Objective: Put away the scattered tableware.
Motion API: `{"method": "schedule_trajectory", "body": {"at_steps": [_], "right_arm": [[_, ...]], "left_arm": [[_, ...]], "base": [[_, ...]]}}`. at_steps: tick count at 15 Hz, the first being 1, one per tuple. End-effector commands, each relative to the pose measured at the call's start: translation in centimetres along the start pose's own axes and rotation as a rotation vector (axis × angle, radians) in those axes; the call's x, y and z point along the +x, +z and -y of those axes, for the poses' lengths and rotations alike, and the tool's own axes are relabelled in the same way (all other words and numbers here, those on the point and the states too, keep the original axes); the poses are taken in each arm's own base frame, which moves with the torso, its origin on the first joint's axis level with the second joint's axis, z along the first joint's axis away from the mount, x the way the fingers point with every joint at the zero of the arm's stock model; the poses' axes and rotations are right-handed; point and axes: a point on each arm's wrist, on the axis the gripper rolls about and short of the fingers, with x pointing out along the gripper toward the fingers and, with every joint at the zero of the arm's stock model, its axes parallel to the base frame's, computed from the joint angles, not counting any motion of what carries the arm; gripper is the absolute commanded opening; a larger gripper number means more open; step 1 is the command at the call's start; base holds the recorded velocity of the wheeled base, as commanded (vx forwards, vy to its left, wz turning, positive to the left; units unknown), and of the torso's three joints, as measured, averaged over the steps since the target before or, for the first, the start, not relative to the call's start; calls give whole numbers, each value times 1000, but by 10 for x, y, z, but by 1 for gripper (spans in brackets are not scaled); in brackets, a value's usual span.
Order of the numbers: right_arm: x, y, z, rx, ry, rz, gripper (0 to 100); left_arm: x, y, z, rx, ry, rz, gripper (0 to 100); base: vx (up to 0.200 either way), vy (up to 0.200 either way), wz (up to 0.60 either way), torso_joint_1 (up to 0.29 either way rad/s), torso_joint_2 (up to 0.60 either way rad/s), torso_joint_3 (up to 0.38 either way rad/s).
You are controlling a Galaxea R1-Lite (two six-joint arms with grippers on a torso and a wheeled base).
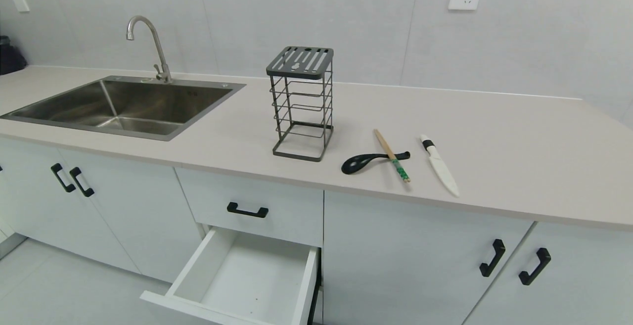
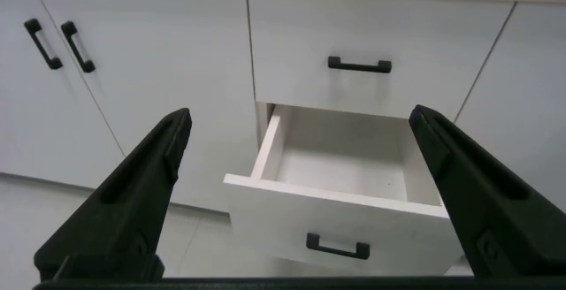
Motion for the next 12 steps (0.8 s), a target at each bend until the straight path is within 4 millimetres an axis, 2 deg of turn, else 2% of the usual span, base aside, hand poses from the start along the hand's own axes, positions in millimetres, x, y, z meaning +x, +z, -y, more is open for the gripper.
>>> {"method": "schedule_trajectory", "body": {"at_steps": [1,3,6,8,12], "right_arm": [[0,0,0,0,0,-1,0],[0,0,0,0,0,-1,0],[0,0,0,0,0,-2,0],[0,0,0,-1,0,-1,0],[0,0,0,-1,0,-1,0]], "left_arm": [[0,0,0,0,0,-1,100],[0,0,0,0,0,-1,100],[0,0,0,0,0,-1,100],[0,0,0,1,0,-1,100],[0,0,0,1,-5,-1,100]], "base": [[0,0,0,237,-427,-193],[0,0,0,190,-364,-176],[0,0,600,84,-167,-79],[0,0,0,120,-212,-102],[0,0,0,13,-34,-15]]}}
